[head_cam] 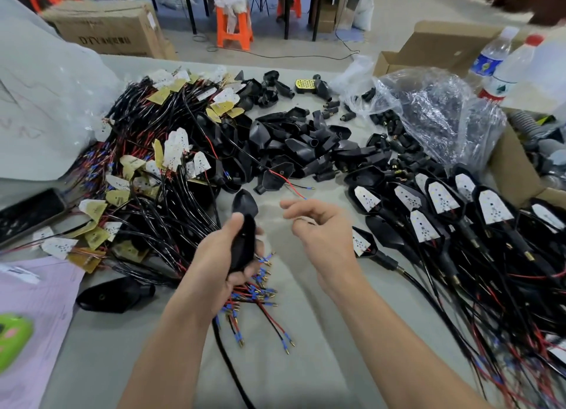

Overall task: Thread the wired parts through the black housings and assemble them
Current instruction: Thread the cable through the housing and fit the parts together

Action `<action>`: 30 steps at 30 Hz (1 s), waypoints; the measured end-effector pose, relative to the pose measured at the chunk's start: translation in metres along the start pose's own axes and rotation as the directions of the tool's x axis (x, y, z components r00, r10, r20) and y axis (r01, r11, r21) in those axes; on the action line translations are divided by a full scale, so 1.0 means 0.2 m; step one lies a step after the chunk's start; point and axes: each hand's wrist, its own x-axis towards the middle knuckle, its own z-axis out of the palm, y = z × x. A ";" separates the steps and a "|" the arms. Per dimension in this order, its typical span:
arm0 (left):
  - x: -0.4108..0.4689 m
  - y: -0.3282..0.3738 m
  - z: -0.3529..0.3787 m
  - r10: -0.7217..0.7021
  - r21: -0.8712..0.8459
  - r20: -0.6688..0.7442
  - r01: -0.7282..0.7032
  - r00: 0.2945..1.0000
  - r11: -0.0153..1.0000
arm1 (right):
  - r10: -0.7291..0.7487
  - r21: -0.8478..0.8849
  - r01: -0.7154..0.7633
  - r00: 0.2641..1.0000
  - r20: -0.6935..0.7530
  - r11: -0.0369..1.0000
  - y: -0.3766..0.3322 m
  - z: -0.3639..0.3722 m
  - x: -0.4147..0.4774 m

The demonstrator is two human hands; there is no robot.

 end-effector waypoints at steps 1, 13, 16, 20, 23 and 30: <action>0.01 0.01 -0.01 0.040 -0.021 -0.082 -0.042 0.996 0.999 | 0.017 -0.098 -0.016 1.000 0.009 0.995 0.01 0.02 0.01; 0.04 0.05 -0.11 0.256 0.084 -0.529 -0.250 0.810 0.965 | 0.131 -0.798 0.199 0.936 0.326 0.568 0.10 0.40 0.05; 0.04 0.03 -0.11 0.262 0.178 -0.556 -0.195 0.789 0.965 | 0.156 -0.779 0.089 0.959 0.235 0.621 0.07 0.43 0.12; 0.05 0.03 -0.11 0.247 0.253 -0.593 -0.114 0.766 0.961 | 0.204 -0.697 0.006 0.954 0.218 0.717 0.05 0.52 0.21; 0.04 0.04 -0.12 0.240 0.268 -0.564 -0.100 0.790 0.958 | 0.235 -0.747 0.020 0.943 0.234 0.664 0.06 0.58 0.26; 0.03 0.06 -0.13 0.205 0.326 -0.526 -0.027 0.825 0.945 | 0.089 -0.525 -0.012 0.989 0.122 0.851 -0.02 0.45 0.30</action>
